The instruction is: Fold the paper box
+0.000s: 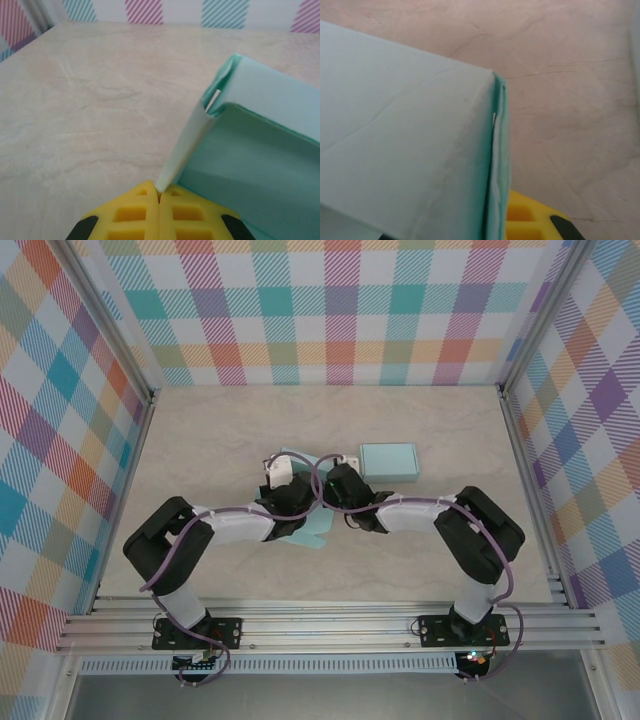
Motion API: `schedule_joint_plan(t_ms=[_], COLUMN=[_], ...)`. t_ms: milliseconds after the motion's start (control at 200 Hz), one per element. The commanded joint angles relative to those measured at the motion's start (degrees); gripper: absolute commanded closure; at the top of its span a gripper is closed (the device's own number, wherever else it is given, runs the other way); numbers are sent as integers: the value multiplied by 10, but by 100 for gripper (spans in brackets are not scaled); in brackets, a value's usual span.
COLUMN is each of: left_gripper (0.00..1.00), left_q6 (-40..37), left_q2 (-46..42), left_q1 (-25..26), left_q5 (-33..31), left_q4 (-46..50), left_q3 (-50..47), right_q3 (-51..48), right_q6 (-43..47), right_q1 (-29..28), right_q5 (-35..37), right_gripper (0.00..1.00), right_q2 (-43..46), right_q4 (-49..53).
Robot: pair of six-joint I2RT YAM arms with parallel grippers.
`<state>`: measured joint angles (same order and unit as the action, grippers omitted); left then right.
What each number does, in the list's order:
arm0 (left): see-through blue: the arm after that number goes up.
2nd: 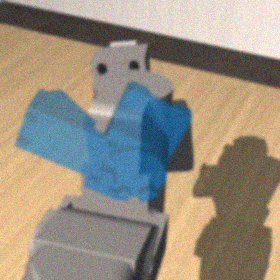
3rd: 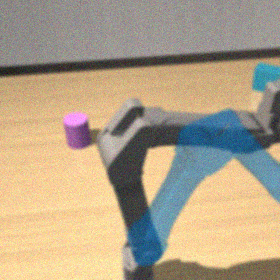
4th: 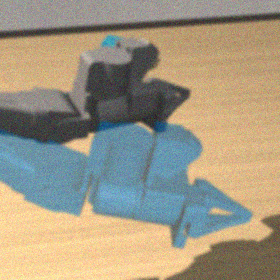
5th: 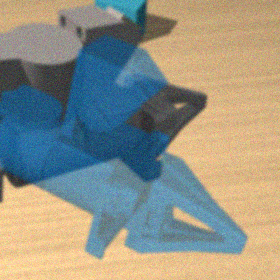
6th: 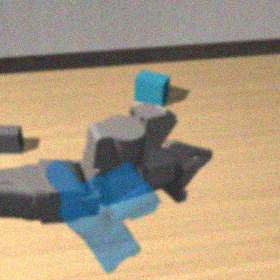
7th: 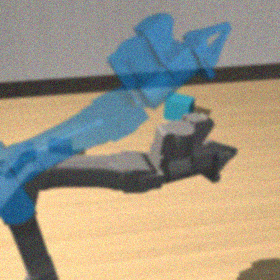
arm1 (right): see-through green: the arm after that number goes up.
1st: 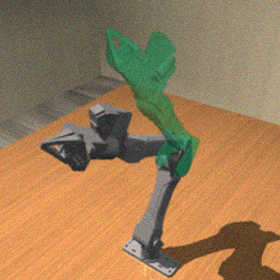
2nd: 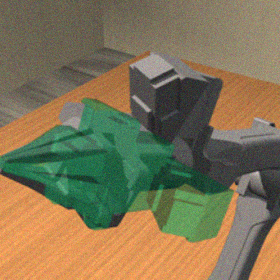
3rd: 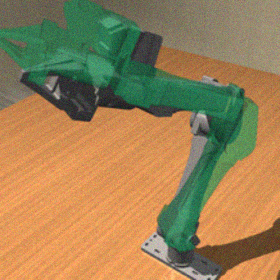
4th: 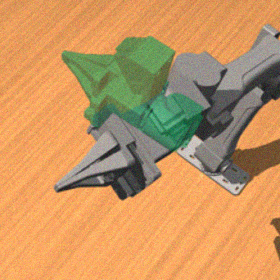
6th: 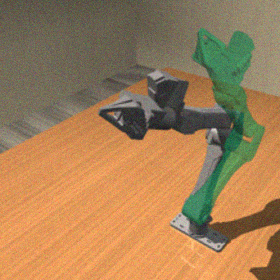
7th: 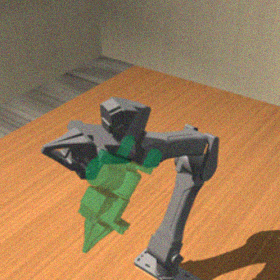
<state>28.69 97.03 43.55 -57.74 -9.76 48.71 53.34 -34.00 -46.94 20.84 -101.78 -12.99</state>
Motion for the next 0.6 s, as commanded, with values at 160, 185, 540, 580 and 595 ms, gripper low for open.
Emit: schedule_joint_plan(t_ms=[160, 185, 540, 580, 595], left_gripper=[100, 100, 87, 87, 87], left_q6=[76, 54, -78, -93, -99], left_q2=[-10, -14, -80, -85, -86], left_q1=[-73, -74, -74, -75, -75], left_q5=[77, 106, 228, 222, 221], left_q4=[21, -11, -102, -101, -101], left_q3=[1, -9, -59, -60, -60], right_q3=[33, 37, 74, 75, 75], right_q6=[-37, -39, -47, -47, -47], right_q1=[-8, -8, -8, -8, -8], right_q5=[-55, -56, -64, -67, -68], right_gripper=[100, 100, 100, 100, 100], right_q2=[-49, -50, -44, -43, -42], right_q4=[56, 62, 136, 140, 142])
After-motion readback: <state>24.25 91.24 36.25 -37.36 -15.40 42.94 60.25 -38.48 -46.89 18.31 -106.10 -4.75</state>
